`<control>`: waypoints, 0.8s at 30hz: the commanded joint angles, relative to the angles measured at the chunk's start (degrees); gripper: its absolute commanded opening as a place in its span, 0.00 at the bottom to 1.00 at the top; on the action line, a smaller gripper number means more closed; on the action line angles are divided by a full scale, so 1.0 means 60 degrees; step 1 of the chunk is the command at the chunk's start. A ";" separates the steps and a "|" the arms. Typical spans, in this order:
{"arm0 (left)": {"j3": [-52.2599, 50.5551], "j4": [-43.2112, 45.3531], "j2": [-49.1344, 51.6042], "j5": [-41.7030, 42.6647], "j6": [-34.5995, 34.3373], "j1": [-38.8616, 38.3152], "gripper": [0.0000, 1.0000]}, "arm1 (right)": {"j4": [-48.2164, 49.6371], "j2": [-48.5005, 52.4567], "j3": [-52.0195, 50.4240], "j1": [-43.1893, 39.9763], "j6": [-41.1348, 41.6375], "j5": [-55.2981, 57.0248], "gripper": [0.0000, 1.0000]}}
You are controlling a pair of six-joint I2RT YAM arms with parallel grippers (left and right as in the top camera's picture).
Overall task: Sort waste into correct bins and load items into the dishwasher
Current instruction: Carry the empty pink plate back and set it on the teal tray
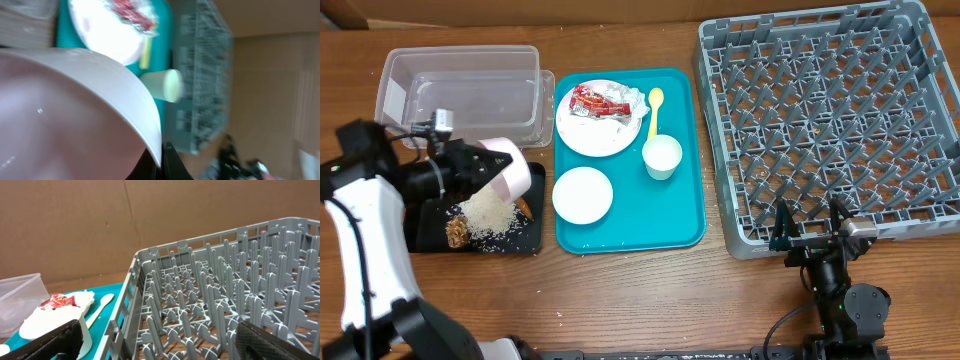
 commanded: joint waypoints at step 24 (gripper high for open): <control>0.0044 0.3803 -0.0521 -0.9825 -0.1730 -1.0805 0.04 | 0.0033 -0.0095 -0.0098 -0.0044 -0.0007 -0.0022 1.00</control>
